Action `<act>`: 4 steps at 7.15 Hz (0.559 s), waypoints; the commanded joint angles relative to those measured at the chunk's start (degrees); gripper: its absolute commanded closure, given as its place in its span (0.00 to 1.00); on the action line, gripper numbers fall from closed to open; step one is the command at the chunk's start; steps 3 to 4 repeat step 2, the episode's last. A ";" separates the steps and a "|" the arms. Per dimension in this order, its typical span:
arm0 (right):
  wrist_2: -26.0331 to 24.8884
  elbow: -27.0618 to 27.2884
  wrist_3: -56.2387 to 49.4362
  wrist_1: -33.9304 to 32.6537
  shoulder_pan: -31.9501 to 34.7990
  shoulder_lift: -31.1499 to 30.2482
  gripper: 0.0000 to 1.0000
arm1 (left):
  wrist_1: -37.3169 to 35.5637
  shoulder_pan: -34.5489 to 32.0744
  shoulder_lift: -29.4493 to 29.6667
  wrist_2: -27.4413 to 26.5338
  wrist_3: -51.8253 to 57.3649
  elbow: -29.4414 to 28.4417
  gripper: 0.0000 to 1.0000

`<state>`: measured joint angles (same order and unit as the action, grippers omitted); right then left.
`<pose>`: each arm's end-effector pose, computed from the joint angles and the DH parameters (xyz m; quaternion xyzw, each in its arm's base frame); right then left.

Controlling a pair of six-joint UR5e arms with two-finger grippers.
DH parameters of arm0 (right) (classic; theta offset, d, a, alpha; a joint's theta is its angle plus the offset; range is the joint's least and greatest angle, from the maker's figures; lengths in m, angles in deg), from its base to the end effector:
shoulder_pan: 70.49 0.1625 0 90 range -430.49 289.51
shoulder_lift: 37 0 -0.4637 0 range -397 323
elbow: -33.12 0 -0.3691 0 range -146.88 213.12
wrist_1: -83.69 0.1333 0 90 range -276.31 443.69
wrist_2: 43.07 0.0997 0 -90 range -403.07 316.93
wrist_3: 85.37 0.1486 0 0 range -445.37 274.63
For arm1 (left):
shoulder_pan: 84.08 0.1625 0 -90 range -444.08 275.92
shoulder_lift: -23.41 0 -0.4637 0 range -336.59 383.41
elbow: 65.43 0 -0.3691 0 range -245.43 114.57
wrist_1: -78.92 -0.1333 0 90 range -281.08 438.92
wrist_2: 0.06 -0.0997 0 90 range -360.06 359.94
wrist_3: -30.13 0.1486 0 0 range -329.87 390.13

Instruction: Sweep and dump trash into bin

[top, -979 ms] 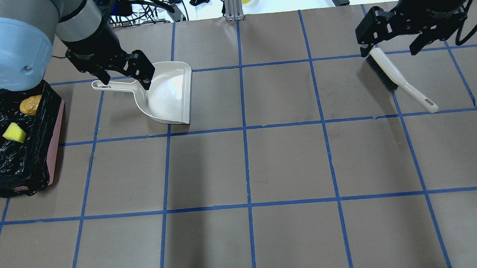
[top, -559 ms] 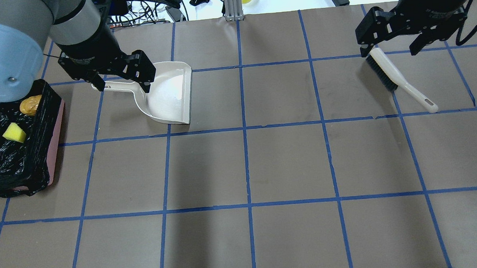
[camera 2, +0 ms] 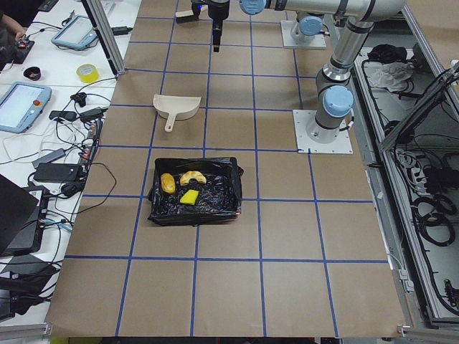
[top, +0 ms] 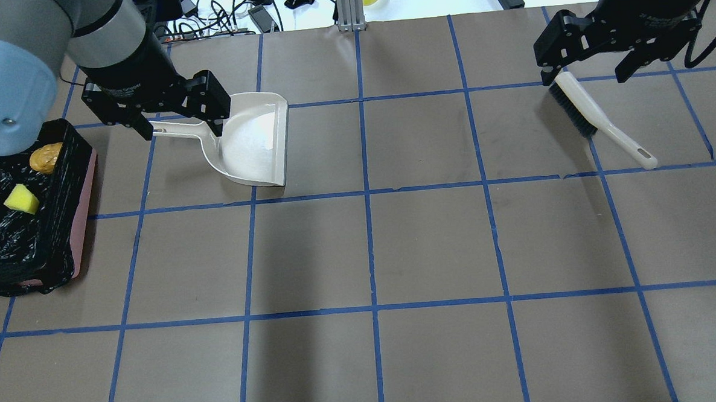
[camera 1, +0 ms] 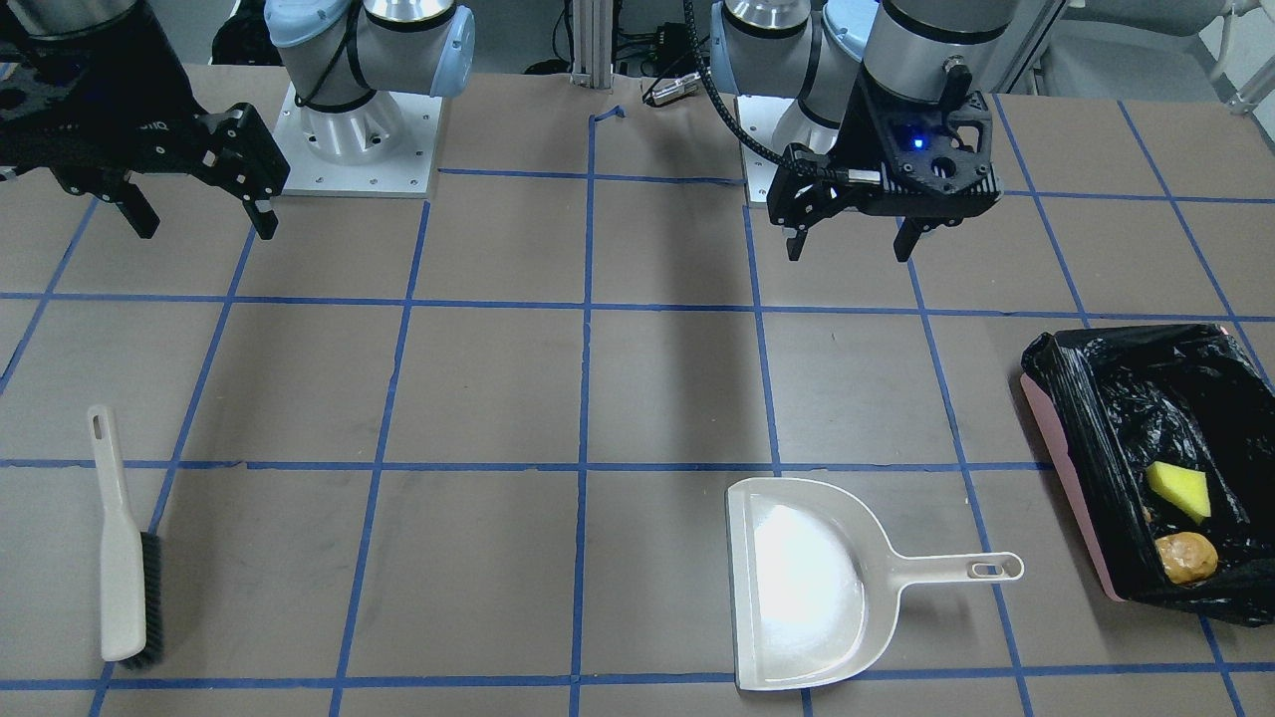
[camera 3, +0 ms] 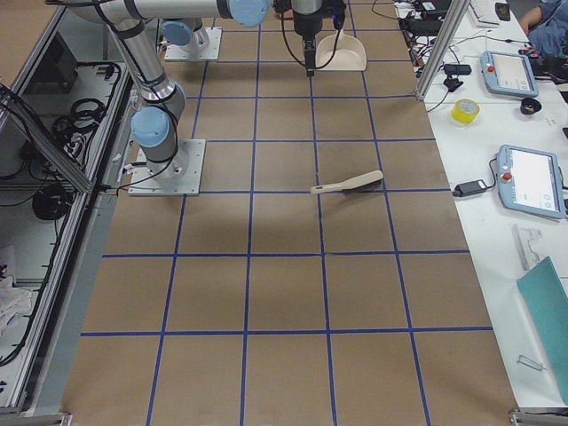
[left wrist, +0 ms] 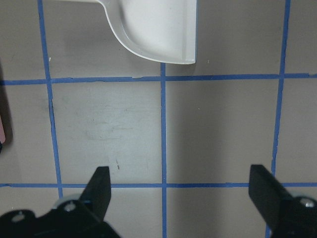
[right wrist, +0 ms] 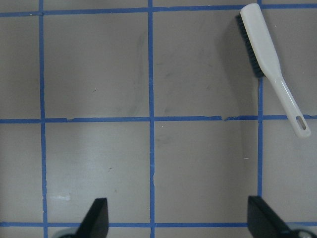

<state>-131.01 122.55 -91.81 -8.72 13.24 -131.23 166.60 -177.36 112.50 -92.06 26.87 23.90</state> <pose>0.0885 -0.4636 0.5210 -0.0026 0.9979 -0.0645 0.0109 -0.1549 -0.4631 0.4949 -0.0004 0.9993 -0.0350 0.0155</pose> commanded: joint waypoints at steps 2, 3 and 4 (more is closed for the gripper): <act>-1.97 0.04 -4.20 0.30 0.04 -0.68 0.00 | -0.22 0.03 0.12 -0.45 -0.43 0.14 0.00; -1.97 0.04 -4.20 0.30 0.04 -0.68 0.00 | -0.22 0.03 0.12 -0.45 -0.43 0.14 0.00; -1.97 0.04 -4.20 0.30 0.04 -0.68 0.00 | -0.22 0.03 0.12 -0.45 -0.43 0.14 0.00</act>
